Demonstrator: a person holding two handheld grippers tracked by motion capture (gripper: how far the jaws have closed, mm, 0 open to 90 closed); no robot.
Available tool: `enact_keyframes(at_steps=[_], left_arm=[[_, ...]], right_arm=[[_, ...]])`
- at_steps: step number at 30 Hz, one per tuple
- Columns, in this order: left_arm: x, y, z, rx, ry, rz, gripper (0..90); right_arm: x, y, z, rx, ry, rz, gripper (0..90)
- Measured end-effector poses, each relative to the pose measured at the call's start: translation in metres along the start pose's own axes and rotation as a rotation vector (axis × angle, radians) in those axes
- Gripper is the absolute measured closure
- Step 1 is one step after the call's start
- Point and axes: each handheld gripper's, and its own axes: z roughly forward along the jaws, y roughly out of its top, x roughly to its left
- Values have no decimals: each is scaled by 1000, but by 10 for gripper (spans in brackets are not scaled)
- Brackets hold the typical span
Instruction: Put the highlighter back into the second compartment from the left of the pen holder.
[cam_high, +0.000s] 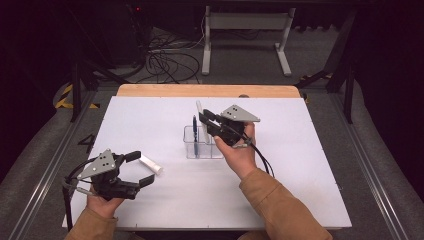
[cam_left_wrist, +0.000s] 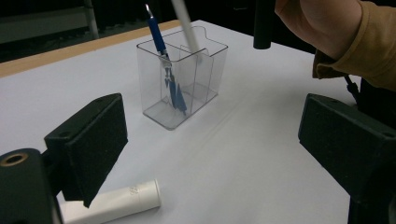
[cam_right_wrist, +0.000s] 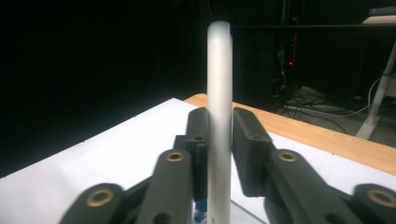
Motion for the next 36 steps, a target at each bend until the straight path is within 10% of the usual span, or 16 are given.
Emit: enact_keyframes(at_steps=[15, 36], left_arm=[[0, 1, -1, -2, 2, -1, 87], [0, 4, -1, 12, -8, 33, 40]], right_arm=[[-1, 3, -15, 4, 3, -26, 437], [3, 8, -43, 24, 46, -20, 364]])
